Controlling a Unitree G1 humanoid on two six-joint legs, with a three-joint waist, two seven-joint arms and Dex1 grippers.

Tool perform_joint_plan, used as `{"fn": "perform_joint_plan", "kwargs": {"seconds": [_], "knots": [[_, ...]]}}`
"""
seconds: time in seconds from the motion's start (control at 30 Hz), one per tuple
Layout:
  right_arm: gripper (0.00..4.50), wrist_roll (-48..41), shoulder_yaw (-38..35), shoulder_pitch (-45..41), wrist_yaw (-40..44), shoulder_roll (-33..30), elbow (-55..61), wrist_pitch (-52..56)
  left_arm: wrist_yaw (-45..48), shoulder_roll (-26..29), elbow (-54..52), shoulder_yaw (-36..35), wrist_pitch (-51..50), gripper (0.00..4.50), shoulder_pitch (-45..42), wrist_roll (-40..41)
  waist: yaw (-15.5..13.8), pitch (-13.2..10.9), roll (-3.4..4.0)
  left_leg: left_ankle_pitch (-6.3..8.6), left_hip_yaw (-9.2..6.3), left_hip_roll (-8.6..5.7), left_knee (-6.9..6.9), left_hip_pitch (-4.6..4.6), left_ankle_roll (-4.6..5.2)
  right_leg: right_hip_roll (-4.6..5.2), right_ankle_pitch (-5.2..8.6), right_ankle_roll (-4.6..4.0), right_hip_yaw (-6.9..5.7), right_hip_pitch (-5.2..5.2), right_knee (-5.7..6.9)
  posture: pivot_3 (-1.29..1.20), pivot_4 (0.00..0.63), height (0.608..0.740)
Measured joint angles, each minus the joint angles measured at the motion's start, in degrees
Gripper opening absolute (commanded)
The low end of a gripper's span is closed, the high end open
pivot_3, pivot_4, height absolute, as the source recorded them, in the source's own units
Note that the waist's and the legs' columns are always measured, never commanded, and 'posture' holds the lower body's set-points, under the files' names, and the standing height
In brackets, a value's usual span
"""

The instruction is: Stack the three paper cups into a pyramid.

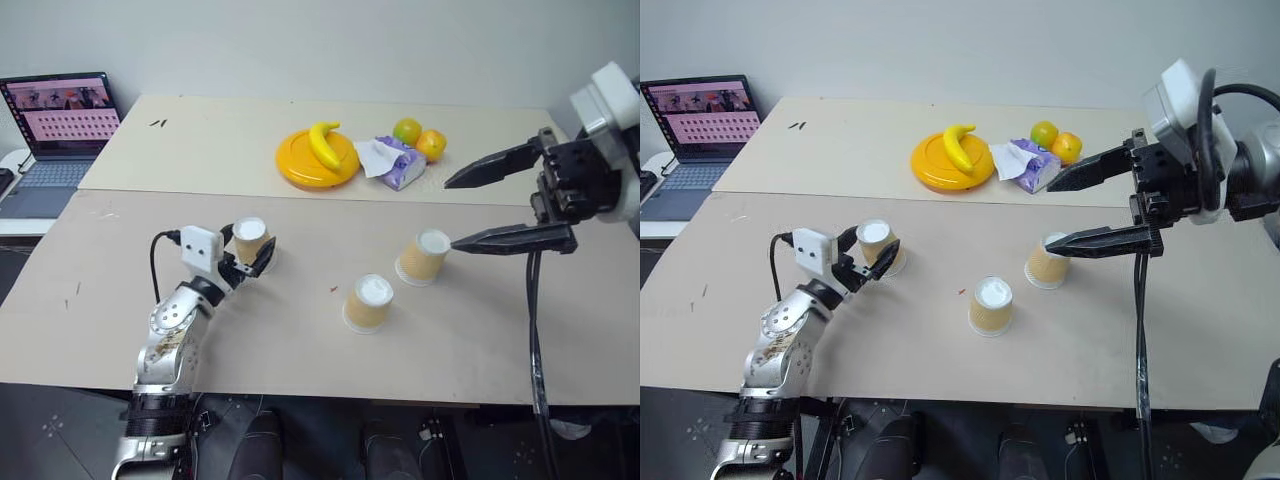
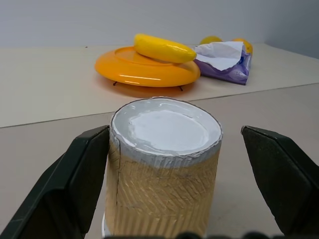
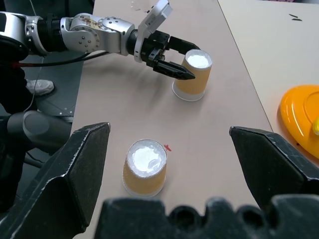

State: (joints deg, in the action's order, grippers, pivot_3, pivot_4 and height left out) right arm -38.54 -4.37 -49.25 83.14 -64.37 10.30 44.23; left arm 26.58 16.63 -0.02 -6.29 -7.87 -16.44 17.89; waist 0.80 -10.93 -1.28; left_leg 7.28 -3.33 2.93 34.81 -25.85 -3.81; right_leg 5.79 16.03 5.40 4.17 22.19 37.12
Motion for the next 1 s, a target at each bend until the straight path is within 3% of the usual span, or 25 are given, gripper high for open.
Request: {"fn": "perform_joint_plan", "kwargs": {"seconds": [0.03, 0.07, 0.17, 0.4, 0.77, 1.0], "knots": [[4.50, -0.12, -0.25, 0.24, -0.11, -0.12, 0.21, 0.15, 0.06, -0.01, 0.40, 0.07, 0.26, 4.43, -0.23, -0.04, 0.01, 0.00, 0.00, 0.00, 0.00, 0.00, 0.00, 0.00, 0.00, 0.00, 0.00, 0.00, 0.00, 0.00, 0.01, 0.00, 0.150, 0.732], [4.50, -0.47, -0.54, 0.42, -0.37, -0.29, 0.45, 0.31, 0.18, -0.02, 0.91, 0.11, 0.52, 3.92, -0.54, -0.06, 0.00, 0.00, 0.00, 0.00, 0.00, 0.00, 0.00, 0.00, 0.00, 0.00, 0.00, 0.00, 0.00, 0.00, 0.01, 0.00, 0.150, 0.732], [4.50, -1.03, -0.98, 0.52, -1.40, -0.79, 0.82, 0.79, 0.45, -0.11, 2.67, 0.17, 1.52, 3.05, -1.75, -0.11, -0.03, 0.00, 0.00, 0.00, 0.00, 0.00, 0.02, 0.00, 0.00, 0.00, 0.00, 0.00, 0.00, -0.02, 0.00, 0.00, 0.150, 0.732], [4.50, -1.16, -1.18, 1.92, -2.35, -0.91, 1.66, 1.29, 1.75, 0.55, 2.32, 0.87, 1.22, 3.05, -1.95, 0.00, -0.04, 0.00, 0.00, 0.00, 0.00, 0.00, 0.01, 0.00, 0.00, 0.00, 0.00, 0.00, 0.00, -0.01, 0.00, 0.00, 0.150, 0.732], [4.50, -1.13, -1.27, 3.24, -4.32, 0.21, 1.61, 1.07, 19.83, 15.21, -15.41, 2.36, -7.35, 3.05, 10.65, 8.64, -0.03, 0.01, 0.03, 0.00, 0.03, 0.03, -0.02, 0.01, -0.01, 0.00, 0.02, -0.03, 0.00, 0.02, -0.01, 0.00, 0.150, 0.732], [4.50, -1.56, -1.45, 5.04, -5.81, 0.99, 2.40, 0.96, 25.98, 16.94, -14.39, 6.49, -6.89, 3.05, 7.38, 8.10, -0.09, 0.01, 0.03, 0.00, 0.03, 0.03, -0.03, 0.00, -0.01, 0.00, 0.02, -0.03, 0.01, 0.03, -0.01, 0.00, 0.150, 0.732]]}}
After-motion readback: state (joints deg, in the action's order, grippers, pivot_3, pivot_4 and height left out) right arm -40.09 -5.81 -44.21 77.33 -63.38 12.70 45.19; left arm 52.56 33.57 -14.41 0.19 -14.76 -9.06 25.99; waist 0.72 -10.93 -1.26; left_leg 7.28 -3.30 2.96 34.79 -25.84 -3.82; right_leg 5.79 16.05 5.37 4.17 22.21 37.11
